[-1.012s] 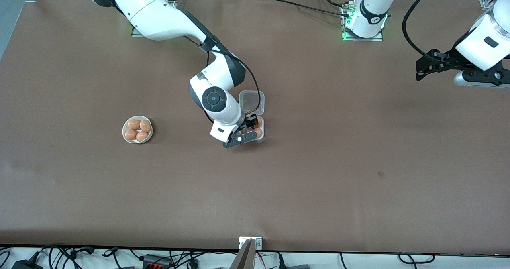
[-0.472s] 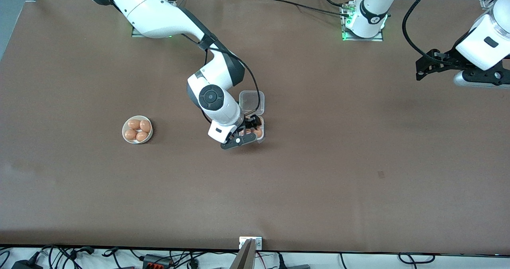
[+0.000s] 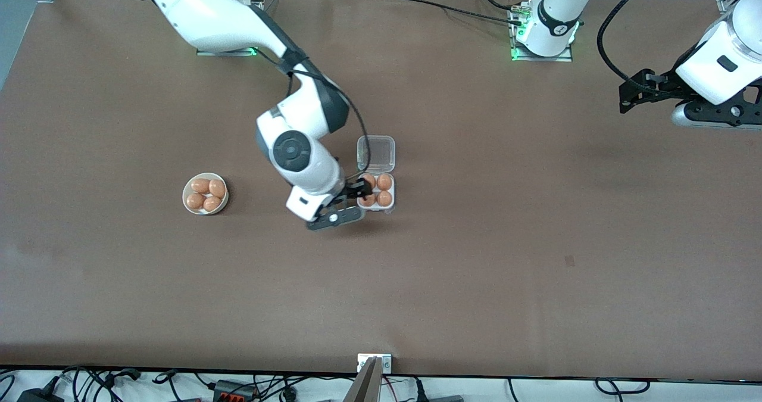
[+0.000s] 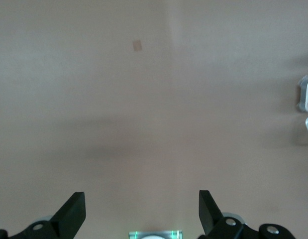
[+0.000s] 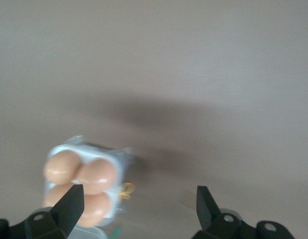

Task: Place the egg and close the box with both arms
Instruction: 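Withdraw the right gripper while the left gripper reaches toward the box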

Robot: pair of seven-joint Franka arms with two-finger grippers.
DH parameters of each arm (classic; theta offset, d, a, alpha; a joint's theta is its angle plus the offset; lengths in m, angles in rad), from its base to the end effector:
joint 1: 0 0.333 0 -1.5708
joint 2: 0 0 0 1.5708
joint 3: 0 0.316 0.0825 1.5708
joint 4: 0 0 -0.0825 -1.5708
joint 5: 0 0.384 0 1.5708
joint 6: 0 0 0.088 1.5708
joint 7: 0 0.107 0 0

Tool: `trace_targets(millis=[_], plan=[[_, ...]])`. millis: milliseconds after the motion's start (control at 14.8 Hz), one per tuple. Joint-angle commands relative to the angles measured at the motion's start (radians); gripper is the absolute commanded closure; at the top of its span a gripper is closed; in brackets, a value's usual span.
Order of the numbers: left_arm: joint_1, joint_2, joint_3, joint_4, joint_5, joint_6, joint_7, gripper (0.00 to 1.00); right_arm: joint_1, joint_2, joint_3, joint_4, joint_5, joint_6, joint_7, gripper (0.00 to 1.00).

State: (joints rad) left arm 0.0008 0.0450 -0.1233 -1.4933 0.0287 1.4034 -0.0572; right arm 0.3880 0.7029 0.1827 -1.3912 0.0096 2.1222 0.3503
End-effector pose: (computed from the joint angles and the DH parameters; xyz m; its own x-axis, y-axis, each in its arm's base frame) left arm 0.5470 -0.0622 0.6223 0.9894 -0.0600 -0.1326 -0.0646 -0.9974 -0.0308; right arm 0.6305 0.3725 0.3022 0.9853 0.1705 -0.0098 0.1678 -0.9772 -0.1303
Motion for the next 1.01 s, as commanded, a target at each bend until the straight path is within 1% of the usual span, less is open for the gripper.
trace_targets(millis=[0, 135, 202, 405, 472, 540, 675, 742, 810, 877, 944], plan=[[0.004, 0.058, -0.009, 0.031, -0.013, -0.067, 0.01, 0.0, -0.115, -0.083, 0.011, -0.014, -0.042, -0.131, -0.002, 0.0], [-0.008, 0.059, -0.012, 0.033, -0.016, -0.078, 0.016, 0.0, -0.181, -0.124, 0.011, -0.014, -0.109, -0.192, -0.007, 0.0], [-0.015, 0.068, -0.013, 0.033, -0.012, -0.075, 0.01, 0.0, -0.216, -0.137, 0.014, -0.014, -0.114, -0.202, -0.008, 0.0], [-0.015, 0.114, -0.013, 0.027, -0.015, -0.093, 0.059, 0.0, -0.256, -0.177, 0.011, -0.014, -0.114, -0.211, -0.008, 0.0], [-0.021, 0.118, -0.013, 0.028, -0.004, -0.087, 0.059, 0.13, -0.271, -0.186, 0.011, -0.014, -0.114, -0.238, -0.011, 0.0], [-0.034, 0.116, -0.015, 0.028, -0.012, -0.093, 0.06, 0.31, -0.284, -0.197, 0.011, -0.014, -0.109, -0.27, -0.014, 0.0], [-0.071, 0.113, -0.019, 0.005, -0.015, -0.133, 0.051, 0.71, -0.32, -0.227, 0.009, -0.014, -0.109, -0.285, -0.014, 0.0], [-0.099, 0.115, -0.028, 0.005, -0.015, -0.138, 0.042, 0.87, -0.349, -0.249, 0.009, -0.014, -0.105, -0.288, -0.014, 0.0], [-0.117, 0.113, -0.035, 0.002, -0.016, -0.138, 0.03, 0.93, -0.382, -0.264, 0.011, -0.014, -0.102, -0.303, -0.016, 0.0], [-0.122, 0.113, -0.048, -0.005, -0.032, -0.139, 0.014, 0.97, -0.4, -0.291, 0.008, -0.014, -0.102, -0.344, -0.023, 0.0], [-0.122, 0.115, -0.062, -0.024, -0.073, -0.132, -0.012, 0.98, -0.403, -0.304, 0.005, -0.011, -0.106, -0.408, -0.031, 0.0]])
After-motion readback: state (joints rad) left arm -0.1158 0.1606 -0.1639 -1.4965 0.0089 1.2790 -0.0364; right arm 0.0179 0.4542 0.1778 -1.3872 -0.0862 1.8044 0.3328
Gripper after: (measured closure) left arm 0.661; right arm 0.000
